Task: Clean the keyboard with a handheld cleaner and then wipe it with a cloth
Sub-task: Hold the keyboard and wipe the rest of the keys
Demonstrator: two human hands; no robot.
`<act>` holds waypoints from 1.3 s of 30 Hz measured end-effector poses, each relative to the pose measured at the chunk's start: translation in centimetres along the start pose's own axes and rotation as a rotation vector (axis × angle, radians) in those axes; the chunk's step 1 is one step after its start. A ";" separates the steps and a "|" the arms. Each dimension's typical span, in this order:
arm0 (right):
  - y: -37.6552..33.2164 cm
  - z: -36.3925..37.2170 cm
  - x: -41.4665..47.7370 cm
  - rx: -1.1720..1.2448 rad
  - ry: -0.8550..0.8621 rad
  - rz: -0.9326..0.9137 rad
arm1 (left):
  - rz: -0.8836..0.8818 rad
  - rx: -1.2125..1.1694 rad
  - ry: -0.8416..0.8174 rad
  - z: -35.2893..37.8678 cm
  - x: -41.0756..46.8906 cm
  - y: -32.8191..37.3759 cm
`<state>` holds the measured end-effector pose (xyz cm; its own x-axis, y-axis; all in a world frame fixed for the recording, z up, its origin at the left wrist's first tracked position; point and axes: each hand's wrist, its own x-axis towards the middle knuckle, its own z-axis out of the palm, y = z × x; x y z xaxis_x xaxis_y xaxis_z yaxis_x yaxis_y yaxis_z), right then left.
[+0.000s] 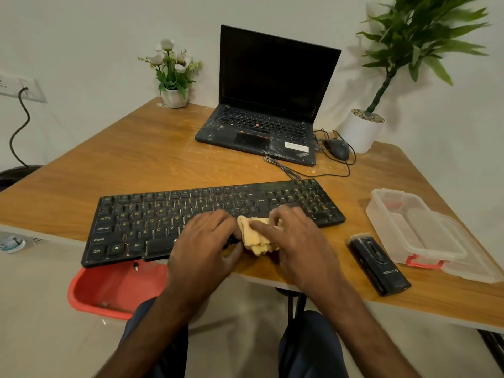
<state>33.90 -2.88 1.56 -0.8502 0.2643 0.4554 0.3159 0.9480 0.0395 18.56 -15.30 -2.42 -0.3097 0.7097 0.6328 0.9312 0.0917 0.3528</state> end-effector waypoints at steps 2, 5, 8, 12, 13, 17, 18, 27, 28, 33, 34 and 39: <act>1.0 0.1 -0.2 0.003 -0.017 0.077 | 0.008 -0.005 -0.004 -0.1 0.0 0.0; 2.2 -1.0 0.5 -0.032 -0.061 0.232 | 0.004 -0.016 0.003 -0.1 -0.1 0.1; 2.1 -1.6 1.5 -0.010 -0.063 0.237 | 0.000 -0.017 0.007 0.0 0.0 0.2; -0.6 -0.8 2.8 0.042 -0.079 0.090 | -0.013 0.007 0.006 -0.1 -0.2 0.1; -0.7 -0.3 2.8 0.030 -0.101 0.080 | -0.018 0.007 0.002 -0.1 -0.2 0.1; 2.0 -1.2 2.3 -0.041 -0.108 0.188 | -0.013 -0.004 -0.007 -0.3 0.0 0.3; 2.9 -1.6 2.1 -0.029 -0.123 0.230 | -0.010 -0.006 0.000 -0.4 0.0 0.3; 0.5 -0.1 2.4 0.010 -0.083 0.081 | 0.003 0.013 0.040 -0.1 -0.2 0.1; 1.2 -0.1 2.2 -0.012 -0.063 0.146 | 0.007 0.011 0.042 -0.1 -0.2 0.0; 2.6 -0.6 2.6 -0.008 -0.035 0.283 | 0.033 0.008 0.061 0.0 -0.2 0.0; 1.7 -0.6 2.7 0.013 -0.035 0.246 | 0.037 0.017 0.058 0.0 -0.2 0.0; 0.3 0.7 1.5 -0.038 -0.030 0.103 | 0.036 0.034 0.053 0.1 -0.1 0.0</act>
<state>32.42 -2.11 1.58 -0.8241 0.3660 0.4323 0.4178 0.9081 0.0275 18.59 -15.35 -2.57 -0.2848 0.6753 0.6803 0.9476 0.0914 0.3061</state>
